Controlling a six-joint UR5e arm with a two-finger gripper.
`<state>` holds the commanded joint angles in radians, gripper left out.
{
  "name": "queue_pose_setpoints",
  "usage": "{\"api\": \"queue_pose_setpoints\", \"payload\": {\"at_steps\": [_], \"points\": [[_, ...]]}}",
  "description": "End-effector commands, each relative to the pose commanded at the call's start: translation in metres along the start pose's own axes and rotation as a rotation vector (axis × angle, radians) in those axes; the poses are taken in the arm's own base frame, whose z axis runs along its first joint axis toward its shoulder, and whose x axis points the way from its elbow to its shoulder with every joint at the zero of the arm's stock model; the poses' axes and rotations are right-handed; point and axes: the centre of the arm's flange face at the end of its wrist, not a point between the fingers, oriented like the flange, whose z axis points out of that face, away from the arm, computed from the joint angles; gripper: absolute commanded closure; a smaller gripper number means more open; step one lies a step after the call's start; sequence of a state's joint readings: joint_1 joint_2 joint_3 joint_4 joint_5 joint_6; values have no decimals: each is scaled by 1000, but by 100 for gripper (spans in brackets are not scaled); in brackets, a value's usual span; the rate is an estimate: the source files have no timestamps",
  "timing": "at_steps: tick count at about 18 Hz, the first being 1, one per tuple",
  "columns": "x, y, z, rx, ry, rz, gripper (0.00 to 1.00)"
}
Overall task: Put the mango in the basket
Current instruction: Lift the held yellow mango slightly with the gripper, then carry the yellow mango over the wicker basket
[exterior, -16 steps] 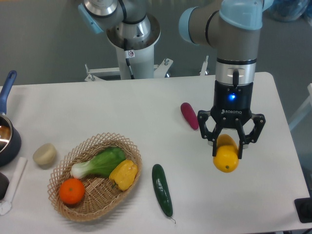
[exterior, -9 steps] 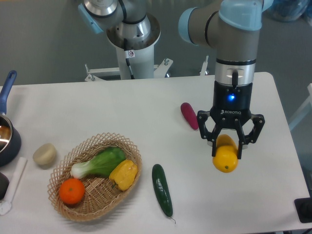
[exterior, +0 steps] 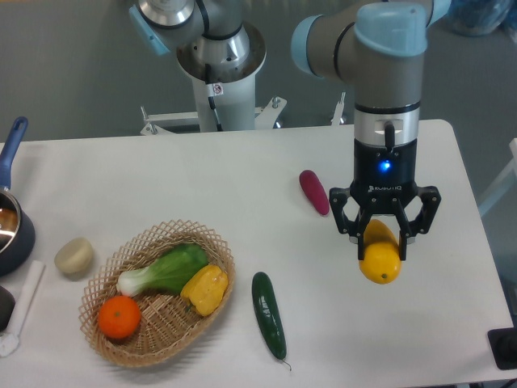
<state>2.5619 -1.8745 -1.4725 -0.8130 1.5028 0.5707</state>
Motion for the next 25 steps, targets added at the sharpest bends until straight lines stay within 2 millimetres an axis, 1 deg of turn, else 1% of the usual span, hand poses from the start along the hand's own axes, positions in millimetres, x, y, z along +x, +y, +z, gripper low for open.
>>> {"api": "queue_pose_setpoints", "payload": {"at_steps": [1,3,6,9,10,11,12,13,15,19,25], "points": [[11,0,3,-33,-33,16,55],[47,-4,6,-72,-65,54,55],[91,-3,14,-104,-69,4,55],[137,-4,18,-125,-65,22,55],[155,-2,21,-134,-56,26,55],[168,1,23,-141,-55,18,55],[195,12,31,-176,-52,50,55],[216,20,38,-198,-48,87,55],[244,19,43,-204,-35,127,55],[285,20,52,-214,-7,190,55],[320,19,43,-198,13,247,55]]}}
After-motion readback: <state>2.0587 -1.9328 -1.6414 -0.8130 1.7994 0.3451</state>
